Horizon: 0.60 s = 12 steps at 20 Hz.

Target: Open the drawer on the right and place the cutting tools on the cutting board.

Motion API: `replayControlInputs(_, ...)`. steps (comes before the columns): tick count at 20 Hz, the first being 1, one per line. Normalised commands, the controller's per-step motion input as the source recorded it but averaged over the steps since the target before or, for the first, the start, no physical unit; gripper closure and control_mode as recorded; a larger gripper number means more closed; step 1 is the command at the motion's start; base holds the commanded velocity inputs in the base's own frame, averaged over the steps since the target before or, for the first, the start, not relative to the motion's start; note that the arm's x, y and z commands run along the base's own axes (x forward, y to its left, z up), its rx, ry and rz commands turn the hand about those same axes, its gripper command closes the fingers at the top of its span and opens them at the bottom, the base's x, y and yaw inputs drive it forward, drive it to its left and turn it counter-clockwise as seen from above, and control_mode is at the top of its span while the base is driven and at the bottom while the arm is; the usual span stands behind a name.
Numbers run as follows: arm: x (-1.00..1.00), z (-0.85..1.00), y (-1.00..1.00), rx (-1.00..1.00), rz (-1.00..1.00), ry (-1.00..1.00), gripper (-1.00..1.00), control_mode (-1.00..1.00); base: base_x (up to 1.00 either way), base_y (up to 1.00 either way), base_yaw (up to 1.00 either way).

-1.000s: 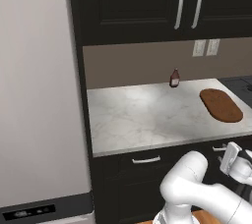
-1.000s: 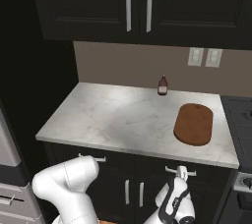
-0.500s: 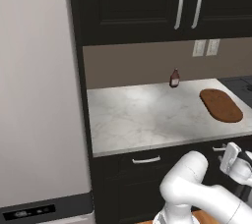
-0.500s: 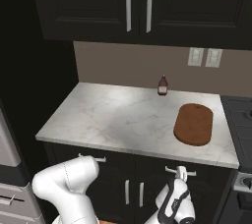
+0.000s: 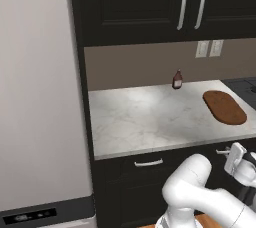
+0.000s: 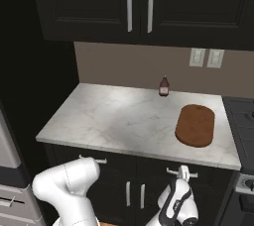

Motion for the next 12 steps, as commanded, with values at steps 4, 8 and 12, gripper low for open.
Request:
replayControlInputs(4,0.0,0.0,0.0,0.0,0.0,0.0,1.0,-1.0,0.0,0.0,0.0)
replayControlInputs(8,-0.14,0.0,0.0,0.0,0.0,0.0,1.0,-1.0,0.0,0.0,0.0)
replayControlInputs(12,-0.74,0.0,-0.01,0.0,-0.02,0.0,1.0,-1.0,0.0,0.0,0.0)
